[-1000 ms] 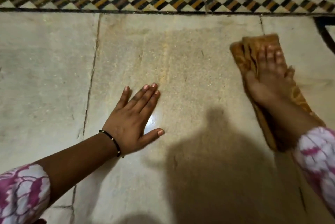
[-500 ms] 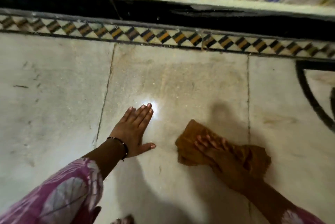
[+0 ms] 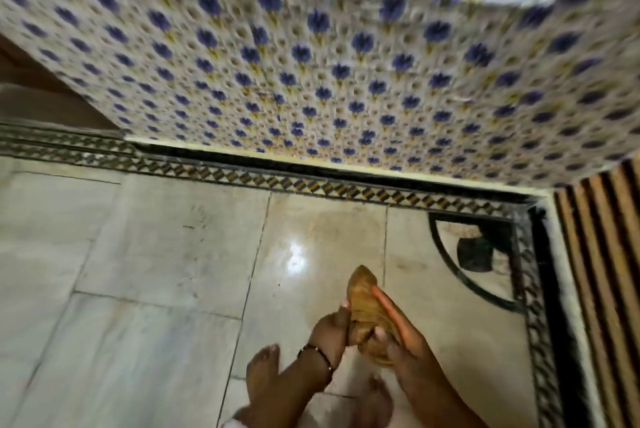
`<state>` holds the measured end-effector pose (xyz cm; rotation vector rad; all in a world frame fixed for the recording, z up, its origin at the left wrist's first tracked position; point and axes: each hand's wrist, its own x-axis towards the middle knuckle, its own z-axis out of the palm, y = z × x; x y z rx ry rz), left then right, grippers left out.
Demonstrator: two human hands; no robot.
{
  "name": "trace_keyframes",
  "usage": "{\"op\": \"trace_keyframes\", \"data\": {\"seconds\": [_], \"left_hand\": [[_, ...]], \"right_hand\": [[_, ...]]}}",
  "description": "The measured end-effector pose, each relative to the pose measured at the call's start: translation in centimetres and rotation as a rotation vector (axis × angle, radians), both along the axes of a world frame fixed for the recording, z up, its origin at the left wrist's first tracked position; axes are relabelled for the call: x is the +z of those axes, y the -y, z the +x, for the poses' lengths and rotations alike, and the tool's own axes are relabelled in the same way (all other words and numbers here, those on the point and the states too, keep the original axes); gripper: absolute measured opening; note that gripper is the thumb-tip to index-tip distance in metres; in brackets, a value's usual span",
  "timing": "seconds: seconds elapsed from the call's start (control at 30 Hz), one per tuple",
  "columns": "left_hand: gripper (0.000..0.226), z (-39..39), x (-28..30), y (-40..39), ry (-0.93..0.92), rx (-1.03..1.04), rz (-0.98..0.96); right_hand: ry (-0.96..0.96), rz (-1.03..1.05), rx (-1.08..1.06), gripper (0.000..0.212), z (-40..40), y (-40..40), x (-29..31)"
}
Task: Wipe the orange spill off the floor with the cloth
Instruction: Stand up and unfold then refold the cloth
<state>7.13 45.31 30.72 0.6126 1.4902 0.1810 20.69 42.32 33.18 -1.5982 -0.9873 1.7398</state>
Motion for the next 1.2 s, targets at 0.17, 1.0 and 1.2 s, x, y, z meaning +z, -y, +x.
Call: {"op": "trace_keyframes", "data": {"seconds": [0.17, 1.0, 1.2], "left_hand": [[0.042, 0.7, 15.0, 4.9, 0.154, 0.396, 0.173], [0.023, -3.4, 36.9, 36.3, 0.617, 0.365, 0.645], [0.033, -3.3, 41.2, 37.8, 0.704, 0.388, 0.752]], "right_hand": [[-0.025, 0.067, 0.034, 0.04, 0.7, 4.8, 15.0], [0.095, 0.435, -0.215, 0.068, -7.0, 36.8, 34.3], [0.104, 0.553, -0.27, 0.055, -7.1, 37.1, 38.6]]}}
